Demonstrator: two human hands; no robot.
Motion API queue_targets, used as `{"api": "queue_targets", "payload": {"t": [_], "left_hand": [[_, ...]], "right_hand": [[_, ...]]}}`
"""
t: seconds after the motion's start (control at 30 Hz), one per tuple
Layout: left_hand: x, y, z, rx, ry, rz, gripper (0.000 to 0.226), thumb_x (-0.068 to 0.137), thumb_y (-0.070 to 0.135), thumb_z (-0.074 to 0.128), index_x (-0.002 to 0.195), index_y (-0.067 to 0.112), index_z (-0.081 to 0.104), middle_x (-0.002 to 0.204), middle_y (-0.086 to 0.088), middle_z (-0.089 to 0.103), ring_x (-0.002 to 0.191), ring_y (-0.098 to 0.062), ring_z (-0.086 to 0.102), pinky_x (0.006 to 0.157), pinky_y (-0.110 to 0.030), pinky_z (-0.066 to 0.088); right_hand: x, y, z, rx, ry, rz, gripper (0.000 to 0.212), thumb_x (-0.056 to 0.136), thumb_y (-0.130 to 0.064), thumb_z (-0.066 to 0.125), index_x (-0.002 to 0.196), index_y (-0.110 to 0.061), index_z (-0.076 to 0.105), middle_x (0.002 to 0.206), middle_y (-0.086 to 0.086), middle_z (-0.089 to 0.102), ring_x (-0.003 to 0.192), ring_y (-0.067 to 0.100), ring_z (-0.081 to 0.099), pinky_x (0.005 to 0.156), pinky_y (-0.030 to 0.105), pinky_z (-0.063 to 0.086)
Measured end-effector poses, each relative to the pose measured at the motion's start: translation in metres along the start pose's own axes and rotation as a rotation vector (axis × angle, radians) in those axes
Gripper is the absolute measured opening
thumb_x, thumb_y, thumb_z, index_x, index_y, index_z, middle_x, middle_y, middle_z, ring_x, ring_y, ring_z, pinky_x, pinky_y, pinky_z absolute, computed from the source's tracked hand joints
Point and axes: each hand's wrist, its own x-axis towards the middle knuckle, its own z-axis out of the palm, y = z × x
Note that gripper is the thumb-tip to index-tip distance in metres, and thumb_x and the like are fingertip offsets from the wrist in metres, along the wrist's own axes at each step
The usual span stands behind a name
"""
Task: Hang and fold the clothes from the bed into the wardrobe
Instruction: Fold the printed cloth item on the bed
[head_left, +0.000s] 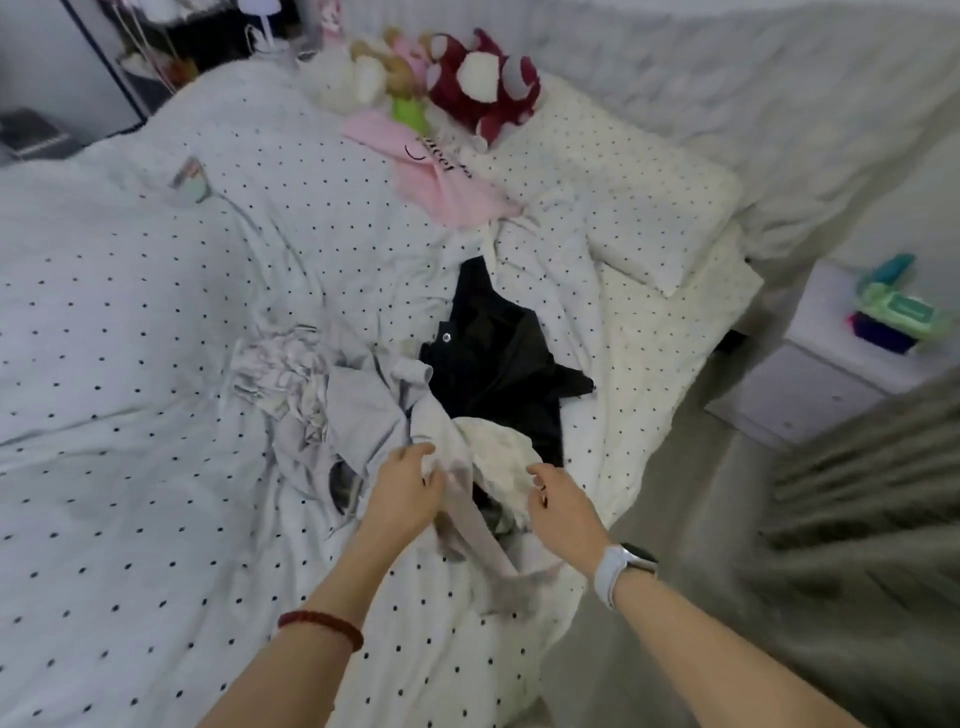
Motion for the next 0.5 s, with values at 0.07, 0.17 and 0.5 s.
{"api": "queue_targets", "payload": {"t": [0.07, 0.17, 0.5], "left_hand": [[0.045, 0.008, -0.001, 0.011, 0.052, -0.050, 0.045, 0.096, 0.025, 0.045, 0.138, 0.011, 0.039, 0.139, -0.014, 0.039, 0.125, -0.029, 0.041, 0.097, -0.035, 0.037], [0.097, 0.002, 0.009, 0.080, 0.056, -0.195, 0.067, 0.088, 0.042, 0.054, 0.144, 0.019, 0.026, 0.147, -0.010, 0.028, 0.132, -0.032, 0.030, 0.104, -0.045, 0.033], [0.083, -0.051, 0.003, 0.156, 0.232, -0.315, 0.028, 0.092, 0.007, 0.042, 0.115, 0.008, 0.056, 0.104, -0.012, 0.055, 0.094, -0.032, 0.054, 0.071, -0.037, 0.042]], "right_hand": [[0.051, -0.005, -0.013, -0.084, -0.025, -0.081, 0.049, 0.097, -0.027, 0.041, 0.143, -0.018, 0.028, 0.143, 0.004, 0.034, 0.127, 0.023, 0.037, 0.100, 0.033, 0.037], [0.119, -0.008, -0.004, -0.346, -0.231, -0.167, 0.077, 0.089, -0.044, 0.051, 0.149, -0.027, 0.007, 0.149, 0.000, 0.020, 0.135, 0.027, 0.022, 0.103, 0.043, 0.035], [0.148, -0.013, 0.014, -0.369, -0.075, -0.242, 0.026, 0.094, -0.016, 0.043, 0.119, -0.014, 0.049, 0.115, 0.003, 0.051, 0.107, 0.022, 0.046, 0.081, 0.032, 0.040]]}}
